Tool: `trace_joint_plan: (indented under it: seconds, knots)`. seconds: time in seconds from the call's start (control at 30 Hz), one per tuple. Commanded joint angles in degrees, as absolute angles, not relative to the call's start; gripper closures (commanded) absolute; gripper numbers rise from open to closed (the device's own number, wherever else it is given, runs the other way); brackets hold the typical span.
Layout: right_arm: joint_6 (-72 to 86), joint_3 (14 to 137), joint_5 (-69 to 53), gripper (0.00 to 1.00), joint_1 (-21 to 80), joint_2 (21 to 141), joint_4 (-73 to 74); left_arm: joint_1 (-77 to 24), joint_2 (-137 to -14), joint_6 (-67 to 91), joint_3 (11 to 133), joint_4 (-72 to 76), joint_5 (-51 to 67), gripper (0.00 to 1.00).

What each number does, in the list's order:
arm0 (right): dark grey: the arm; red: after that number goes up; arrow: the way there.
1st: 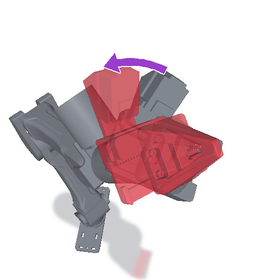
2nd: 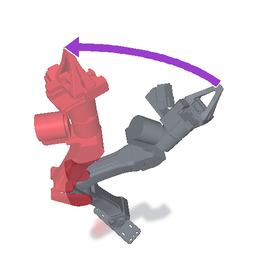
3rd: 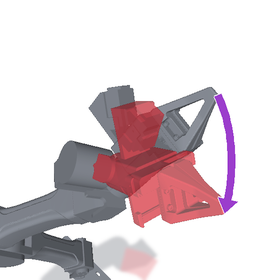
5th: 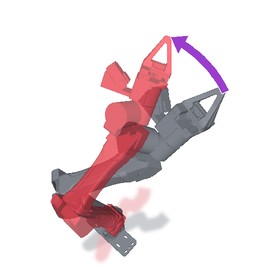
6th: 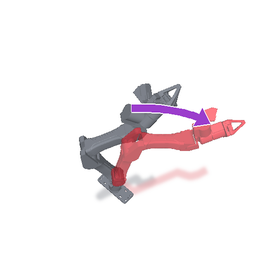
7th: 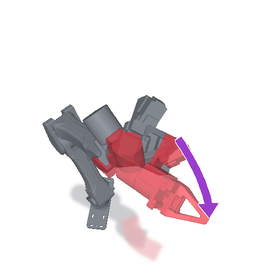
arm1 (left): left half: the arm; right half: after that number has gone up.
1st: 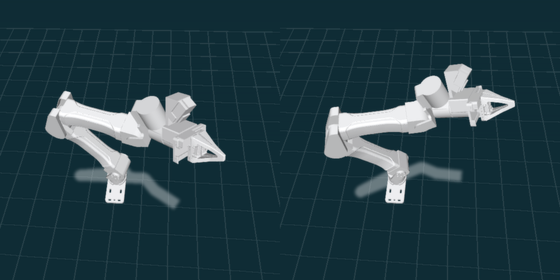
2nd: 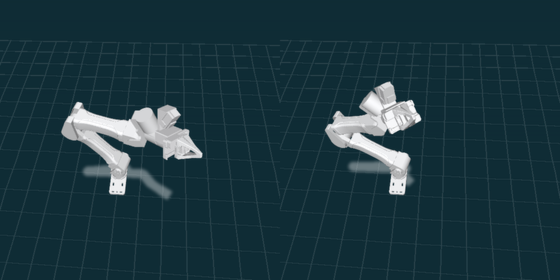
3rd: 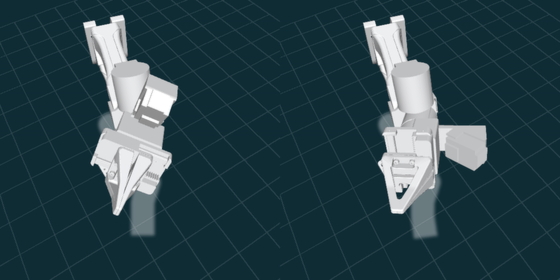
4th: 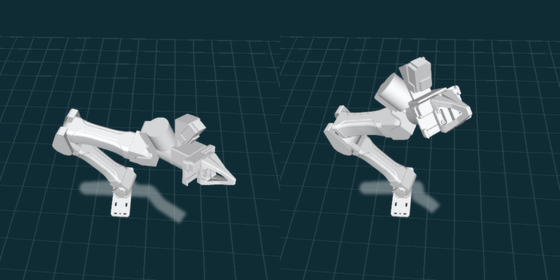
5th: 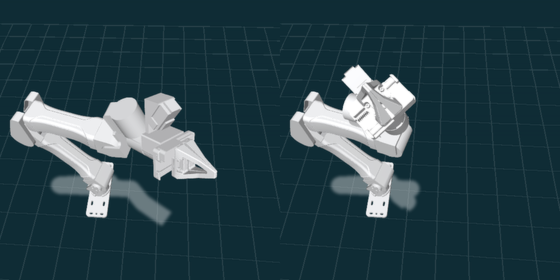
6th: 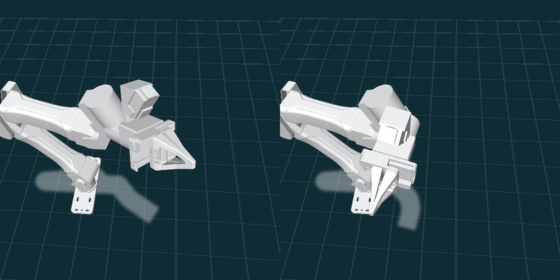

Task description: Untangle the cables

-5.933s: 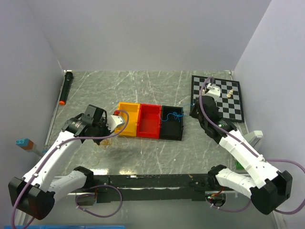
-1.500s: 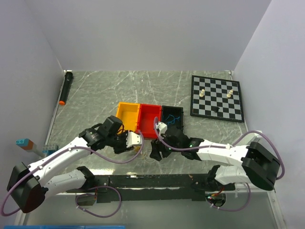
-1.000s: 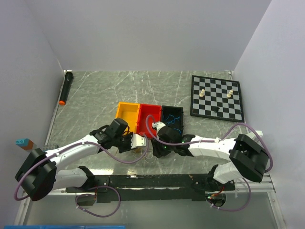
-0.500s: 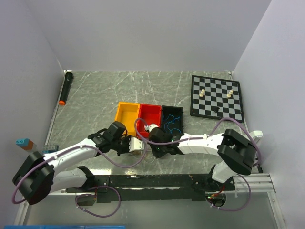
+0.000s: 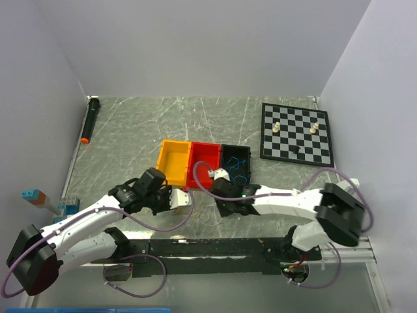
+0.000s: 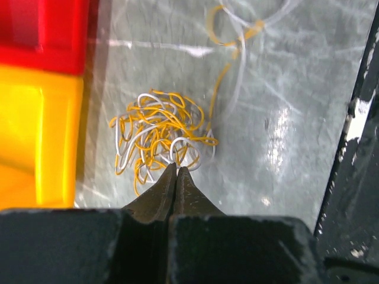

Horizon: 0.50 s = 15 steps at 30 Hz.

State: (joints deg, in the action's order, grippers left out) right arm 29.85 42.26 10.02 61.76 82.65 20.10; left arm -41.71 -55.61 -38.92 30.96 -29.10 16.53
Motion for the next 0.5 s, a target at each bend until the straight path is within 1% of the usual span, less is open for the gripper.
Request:
trace_joint_plan:
  seconds: [0.0,0.13,0.27,0.37,0.47]
  knots:
    - [36.02,39.56,19.67,1.00,61.61,71.83,26.53,-41.66,-53.79,-36.65,33.75,-34.27,13.89,0.99]
    - [41.12,37.18,25.39,1.00,61.17,63.39,30.31,-41.57,-51.51,-36.39,33.49,-35.51,13.36,0.99]
    - [44.64,35.34,28.12,1.00,58.46,56.53,33.92,-41.57,-50.01,-36.65,33.84,-36.82,12.48,0.99]
    - [44.04,34.02,27.87,1.00,53.63,51.70,33.58,-41.57,-49.31,-36.21,34.19,-37.00,13.09,0.99]
    - [39.65,33.83,24.44,1.00,46.87,49.66,30.59,-41.57,-49.57,-35.42,34.98,-36.65,14.06,0.99]
